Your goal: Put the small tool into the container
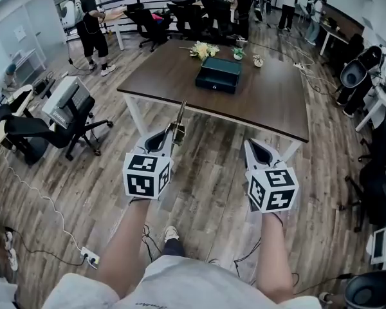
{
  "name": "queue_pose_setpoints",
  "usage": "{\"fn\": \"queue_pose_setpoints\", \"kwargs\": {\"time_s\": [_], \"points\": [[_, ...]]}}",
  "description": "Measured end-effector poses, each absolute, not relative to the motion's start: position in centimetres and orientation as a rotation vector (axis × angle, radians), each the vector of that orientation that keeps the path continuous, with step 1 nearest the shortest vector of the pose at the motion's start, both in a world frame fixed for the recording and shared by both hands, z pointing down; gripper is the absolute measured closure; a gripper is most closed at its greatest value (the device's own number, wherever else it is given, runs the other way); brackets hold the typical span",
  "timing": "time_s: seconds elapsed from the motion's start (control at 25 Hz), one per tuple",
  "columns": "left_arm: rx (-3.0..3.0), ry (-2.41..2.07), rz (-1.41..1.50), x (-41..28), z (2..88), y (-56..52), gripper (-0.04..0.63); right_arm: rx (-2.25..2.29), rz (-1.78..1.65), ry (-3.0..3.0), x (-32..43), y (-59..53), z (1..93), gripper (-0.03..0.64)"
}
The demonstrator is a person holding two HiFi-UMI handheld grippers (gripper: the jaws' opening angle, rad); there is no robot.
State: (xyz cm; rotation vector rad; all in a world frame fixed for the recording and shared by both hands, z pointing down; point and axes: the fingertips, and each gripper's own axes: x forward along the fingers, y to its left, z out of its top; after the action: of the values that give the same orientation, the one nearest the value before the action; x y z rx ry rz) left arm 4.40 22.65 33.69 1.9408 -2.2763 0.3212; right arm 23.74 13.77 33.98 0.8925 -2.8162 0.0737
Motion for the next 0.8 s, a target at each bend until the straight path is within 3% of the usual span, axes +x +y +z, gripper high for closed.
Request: {"fn": "queue_pose_setpoints", "kwargs": {"time_s": [0.8], "points": [[2.124,-2.085,0.298,-8.7,35.1,12.4,0.594,1.093,0.101,-2.686,11.3,7.0,34.8,0.614]]}}
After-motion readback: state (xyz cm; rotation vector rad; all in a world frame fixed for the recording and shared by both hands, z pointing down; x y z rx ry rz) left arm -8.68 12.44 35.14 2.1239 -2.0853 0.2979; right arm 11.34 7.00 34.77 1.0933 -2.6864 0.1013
